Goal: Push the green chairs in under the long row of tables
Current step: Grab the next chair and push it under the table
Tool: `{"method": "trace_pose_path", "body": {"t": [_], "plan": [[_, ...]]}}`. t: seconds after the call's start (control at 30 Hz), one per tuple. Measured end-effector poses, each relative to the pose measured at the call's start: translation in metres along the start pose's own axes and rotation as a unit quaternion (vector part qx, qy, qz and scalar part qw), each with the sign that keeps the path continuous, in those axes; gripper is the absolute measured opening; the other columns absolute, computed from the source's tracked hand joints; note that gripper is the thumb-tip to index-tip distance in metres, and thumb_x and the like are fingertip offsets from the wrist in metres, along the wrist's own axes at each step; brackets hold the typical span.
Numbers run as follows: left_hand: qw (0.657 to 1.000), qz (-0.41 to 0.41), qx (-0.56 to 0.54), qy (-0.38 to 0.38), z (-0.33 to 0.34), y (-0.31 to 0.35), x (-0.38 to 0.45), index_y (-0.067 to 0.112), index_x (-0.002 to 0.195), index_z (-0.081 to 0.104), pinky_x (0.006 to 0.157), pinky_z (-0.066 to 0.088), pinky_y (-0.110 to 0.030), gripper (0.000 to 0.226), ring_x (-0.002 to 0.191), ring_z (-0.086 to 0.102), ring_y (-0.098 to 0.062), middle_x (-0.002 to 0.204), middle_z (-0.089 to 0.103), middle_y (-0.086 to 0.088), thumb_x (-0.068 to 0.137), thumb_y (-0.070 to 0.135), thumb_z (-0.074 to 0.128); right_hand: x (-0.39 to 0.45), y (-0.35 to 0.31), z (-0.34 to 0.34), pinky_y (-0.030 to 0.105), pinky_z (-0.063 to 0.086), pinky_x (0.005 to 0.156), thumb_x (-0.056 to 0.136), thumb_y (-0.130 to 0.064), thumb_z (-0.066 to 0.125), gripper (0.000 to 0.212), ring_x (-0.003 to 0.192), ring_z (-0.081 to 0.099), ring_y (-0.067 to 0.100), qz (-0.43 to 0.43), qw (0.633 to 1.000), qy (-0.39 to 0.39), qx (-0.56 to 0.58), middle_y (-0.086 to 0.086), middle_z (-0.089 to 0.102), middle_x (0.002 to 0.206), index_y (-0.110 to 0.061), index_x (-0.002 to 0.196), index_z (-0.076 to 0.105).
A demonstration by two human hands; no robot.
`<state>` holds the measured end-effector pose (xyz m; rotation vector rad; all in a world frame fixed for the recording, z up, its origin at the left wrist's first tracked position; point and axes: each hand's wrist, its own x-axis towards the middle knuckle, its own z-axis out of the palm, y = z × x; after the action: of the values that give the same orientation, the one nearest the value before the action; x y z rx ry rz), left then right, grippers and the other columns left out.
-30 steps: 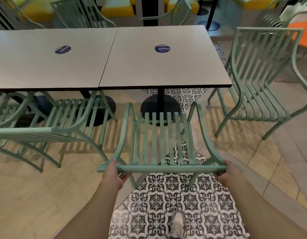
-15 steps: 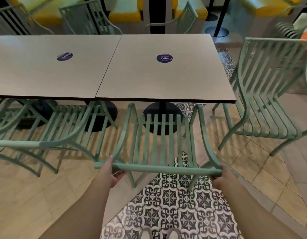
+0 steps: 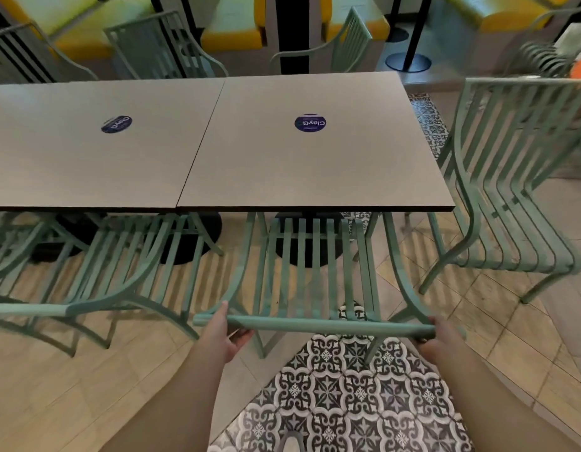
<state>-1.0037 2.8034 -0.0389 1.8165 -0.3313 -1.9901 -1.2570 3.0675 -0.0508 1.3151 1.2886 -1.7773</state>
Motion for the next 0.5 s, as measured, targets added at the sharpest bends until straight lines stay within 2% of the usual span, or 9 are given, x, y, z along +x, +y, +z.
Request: {"method": "trace_pose_path", "body": {"t": [0.07, 0.17, 0.37, 0.5], "plan": [[1.000, -0.002, 0.006, 0.000, 0.006, 0.002, 0.001, 0.002, 0.117, 0.048, 0.075, 0.054, -0.047, 0.047, 0.100, 0.060, -0.037, 0.108, 0.059, -0.022, 0.087, 0.031, 0.070, 0.003, -0.004, 0.004, 0.039, 0.054, 0.087, 0.090, -0.017, 0.060, 0.035, 0.110, 0.058, 0.030, 0.000, 1.000, 0.001, 0.000, 0.014, 0.052, 0.128, -0.008, 0.122, 0.049], [1.000, 0.002, 0.011, 0.006, 0.015, 0.003, 0.005, 0.002, 0.116, 0.048, 0.074, 0.054, -0.046, 0.046, 0.093, 0.061, -0.035, 0.104, 0.060, -0.020, 0.087, 0.031, 0.070, 0.005, -0.008, 0.011, 0.040, 0.052, 0.093, 0.091, -0.018, 0.061, 0.043, 0.117, 0.055, 0.031, -0.005, 1.000, 0.010, 0.009, 0.015, 0.051, 0.130, -0.007, 0.130, 0.047], [1.000, -0.001, 0.019, 0.017, 0.028, -0.004, 0.004, 0.002, 0.125, 0.046, 0.083, 0.055, -0.047, 0.051, 0.100, 0.060, -0.036, 0.114, 0.058, -0.021, 0.088, 0.028, 0.069, 0.007, -0.022, 0.018, 0.041, 0.050, 0.095, 0.093, -0.027, 0.058, 0.053, 0.118, 0.055, 0.030, -0.012, 0.999, 0.017, -0.041, 0.015, 0.050, 0.133, -0.006, 0.138, 0.039], [1.000, 0.002, 0.013, 0.024, 0.032, -0.001, 0.002, 0.002, 0.129, 0.045, 0.073, 0.055, -0.046, 0.055, 0.098, 0.060, -0.036, 0.117, 0.058, -0.021, 0.088, 0.028, 0.070, 0.010, -0.025, 0.021, 0.043, 0.051, 0.094, 0.092, -0.026, 0.060, 0.053, 0.115, 0.056, 0.030, -0.016, 1.000, 0.005, -0.015, 0.015, 0.051, 0.131, -0.007, 0.137, 0.041]]}}
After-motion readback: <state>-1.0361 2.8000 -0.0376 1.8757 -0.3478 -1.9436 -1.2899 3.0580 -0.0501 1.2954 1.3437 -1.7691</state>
